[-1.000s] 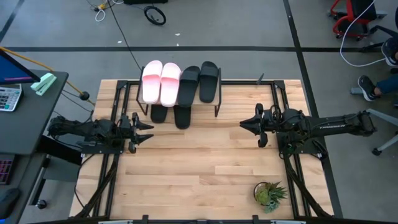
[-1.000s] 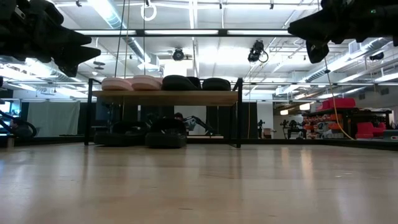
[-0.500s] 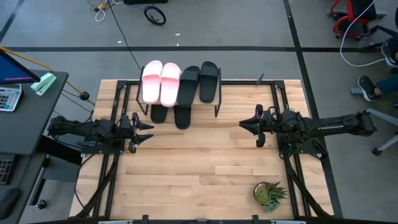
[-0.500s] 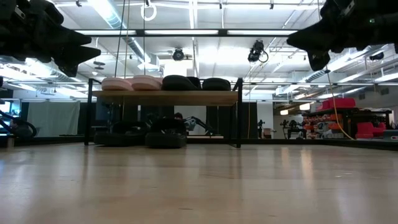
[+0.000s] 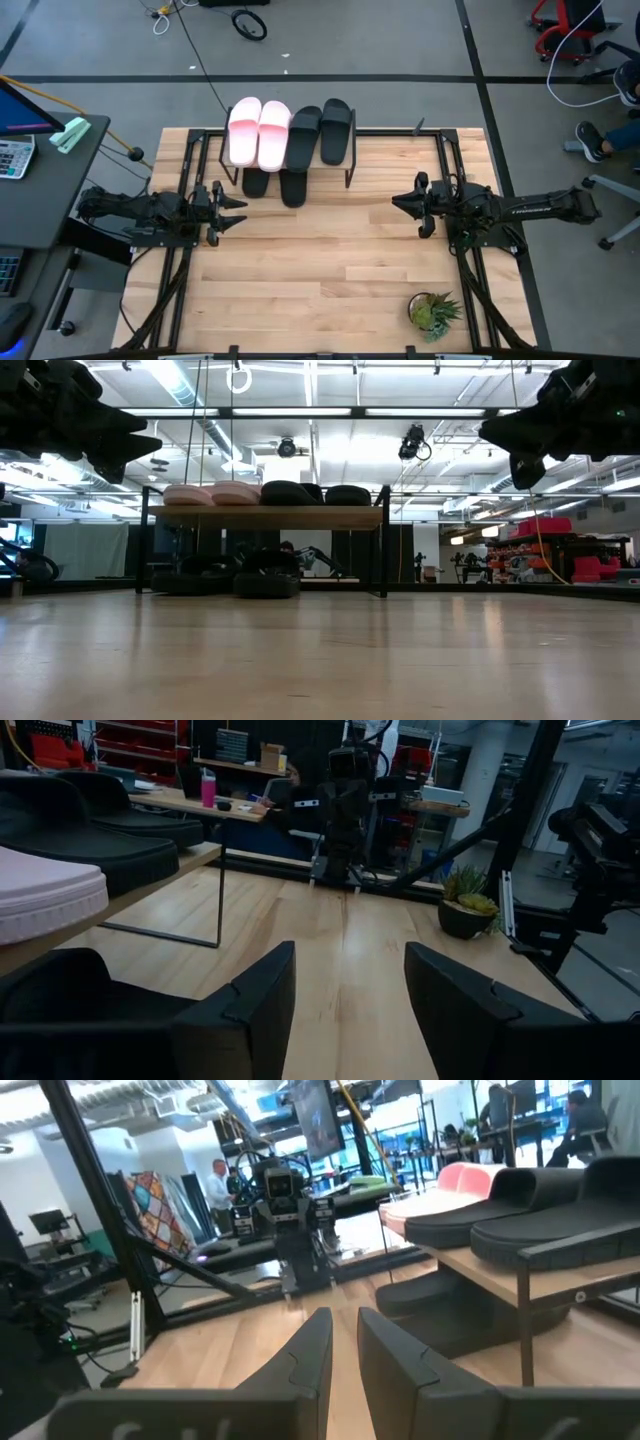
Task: Pick and place slides into the shelf
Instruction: Return to Home Position
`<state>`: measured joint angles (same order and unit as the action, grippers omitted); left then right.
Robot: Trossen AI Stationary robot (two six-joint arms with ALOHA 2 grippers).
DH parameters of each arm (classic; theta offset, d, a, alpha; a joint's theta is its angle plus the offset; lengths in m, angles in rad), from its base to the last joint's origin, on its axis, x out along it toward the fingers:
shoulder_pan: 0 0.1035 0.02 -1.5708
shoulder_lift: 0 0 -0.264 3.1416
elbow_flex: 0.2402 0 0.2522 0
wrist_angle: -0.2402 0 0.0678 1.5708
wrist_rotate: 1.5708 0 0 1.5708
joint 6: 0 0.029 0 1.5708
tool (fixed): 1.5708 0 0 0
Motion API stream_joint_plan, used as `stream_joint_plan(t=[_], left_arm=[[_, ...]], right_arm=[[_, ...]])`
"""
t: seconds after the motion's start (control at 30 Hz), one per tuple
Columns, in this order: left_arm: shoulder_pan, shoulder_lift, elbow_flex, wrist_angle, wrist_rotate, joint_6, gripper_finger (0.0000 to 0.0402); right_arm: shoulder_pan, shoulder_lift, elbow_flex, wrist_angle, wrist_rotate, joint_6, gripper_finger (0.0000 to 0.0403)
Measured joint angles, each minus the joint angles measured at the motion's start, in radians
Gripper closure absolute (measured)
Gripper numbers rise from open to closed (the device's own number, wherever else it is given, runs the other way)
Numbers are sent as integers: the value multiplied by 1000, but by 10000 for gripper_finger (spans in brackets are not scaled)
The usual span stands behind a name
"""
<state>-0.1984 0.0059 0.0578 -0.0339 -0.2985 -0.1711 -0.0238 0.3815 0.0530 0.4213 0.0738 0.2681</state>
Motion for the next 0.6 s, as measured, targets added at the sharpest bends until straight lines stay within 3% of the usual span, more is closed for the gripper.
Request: stream_joint_plan(t=[0.6], left_arm=[[0, 0, 0, 0, 0, 0, 206]], right_arm=[[1, -35, -43, -2, -8, 29, 345]])
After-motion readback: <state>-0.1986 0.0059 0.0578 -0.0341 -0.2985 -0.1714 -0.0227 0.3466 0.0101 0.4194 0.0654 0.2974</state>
